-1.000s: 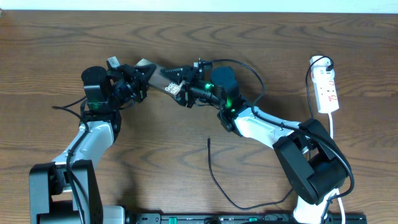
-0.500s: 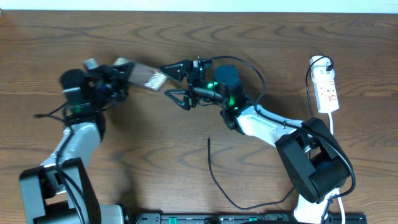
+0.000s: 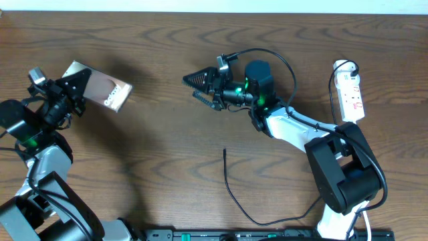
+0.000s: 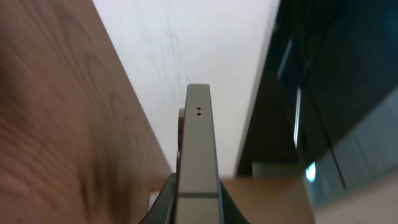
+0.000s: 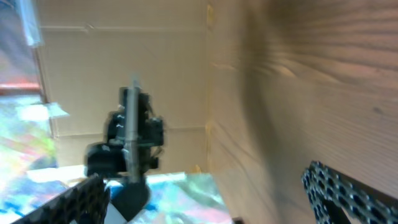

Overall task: Plug charger to phone and switch on socket
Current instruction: 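Open the right gripper and carry the phone left with the left gripper, then move the right gripper over the black cable's connector end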

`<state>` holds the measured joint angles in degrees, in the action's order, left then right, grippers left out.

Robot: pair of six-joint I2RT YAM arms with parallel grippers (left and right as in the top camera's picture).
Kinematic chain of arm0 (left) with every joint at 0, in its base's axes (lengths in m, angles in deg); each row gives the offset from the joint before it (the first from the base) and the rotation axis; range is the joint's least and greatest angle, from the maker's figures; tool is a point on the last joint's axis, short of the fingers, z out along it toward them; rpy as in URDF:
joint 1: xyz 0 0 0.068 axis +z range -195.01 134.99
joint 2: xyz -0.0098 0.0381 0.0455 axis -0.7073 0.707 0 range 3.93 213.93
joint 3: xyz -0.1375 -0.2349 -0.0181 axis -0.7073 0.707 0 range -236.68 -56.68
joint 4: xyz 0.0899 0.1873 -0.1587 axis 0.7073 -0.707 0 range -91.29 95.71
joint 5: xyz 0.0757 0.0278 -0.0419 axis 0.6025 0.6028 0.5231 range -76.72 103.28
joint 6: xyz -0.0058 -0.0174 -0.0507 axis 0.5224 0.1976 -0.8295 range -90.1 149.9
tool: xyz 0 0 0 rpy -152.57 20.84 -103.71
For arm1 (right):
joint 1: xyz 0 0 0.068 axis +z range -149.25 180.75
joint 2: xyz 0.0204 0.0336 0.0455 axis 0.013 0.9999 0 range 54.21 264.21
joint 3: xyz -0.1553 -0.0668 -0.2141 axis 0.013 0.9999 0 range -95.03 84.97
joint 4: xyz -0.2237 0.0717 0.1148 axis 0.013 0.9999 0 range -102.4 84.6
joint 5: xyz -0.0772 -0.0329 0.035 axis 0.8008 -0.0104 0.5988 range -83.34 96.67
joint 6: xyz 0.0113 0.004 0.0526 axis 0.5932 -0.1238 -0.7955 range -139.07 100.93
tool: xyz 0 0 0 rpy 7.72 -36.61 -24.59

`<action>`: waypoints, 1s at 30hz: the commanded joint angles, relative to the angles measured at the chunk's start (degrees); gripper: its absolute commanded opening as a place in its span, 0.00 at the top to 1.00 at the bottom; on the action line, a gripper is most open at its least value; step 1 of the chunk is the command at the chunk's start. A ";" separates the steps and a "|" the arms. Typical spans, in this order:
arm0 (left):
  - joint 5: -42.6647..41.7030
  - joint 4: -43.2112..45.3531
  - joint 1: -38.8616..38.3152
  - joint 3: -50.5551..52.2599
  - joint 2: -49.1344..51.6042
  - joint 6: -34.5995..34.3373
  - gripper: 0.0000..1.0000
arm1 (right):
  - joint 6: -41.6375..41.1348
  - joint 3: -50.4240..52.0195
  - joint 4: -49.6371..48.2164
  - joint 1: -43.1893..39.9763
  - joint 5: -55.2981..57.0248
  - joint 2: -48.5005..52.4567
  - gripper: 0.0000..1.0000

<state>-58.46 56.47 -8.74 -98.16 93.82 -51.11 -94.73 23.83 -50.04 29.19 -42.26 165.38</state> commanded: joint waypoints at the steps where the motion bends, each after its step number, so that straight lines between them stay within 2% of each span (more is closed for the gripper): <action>1: -9.70 2.01 0.20 -0.48 -0.79 -0.02 0.93 | 10.82 -2.14 5.44 0.00 -0.20 -1.16 0.01; 3: -9.68 2.14 0.20 -0.48 -0.79 0.00 0.93 | 15.15 -4.20 12.79 -0.31 1.36 -1.75 0.01; 5: -9.68 2.14 0.20 -0.48 -0.79 0.00 0.93 | 21.05 -7.56 24.20 -0.50 4.83 -2.56 0.01; 9: -9.70 2.14 0.20 -0.48 -0.79 0.42 0.93 | 33.48 -17.66 53.57 -0.33 20.87 -4.44 0.01; 13: -9.70 2.12 0.20 -0.48 -0.79 0.87 0.92 | 38.80 -27.85 74.14 0.26 34.73 -4.79 0.01; 16: -9.73 2.10 0.17 -0.48 -0.79 1.92 0.93 | 39.52 -31.45 84.65 1.01 39.41 -4.79 0.01; 23: -9.73 2.10 0.17 -0.48 -0.79 1.95 0.93 | 37.46 -28.85 99.76 5.55 41.16 -4.63 0.01; 30: -9.88 2.10 0.17 -0.48 -0.79 2.16 0.92 | 31.10 -22.58 99.54 11.82 41.31 -4.63 0.01</action>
<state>-67.43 58.07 -8.72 -98.16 93.82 -49.54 -59.85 -0.43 49.89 38.74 -2.35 160.66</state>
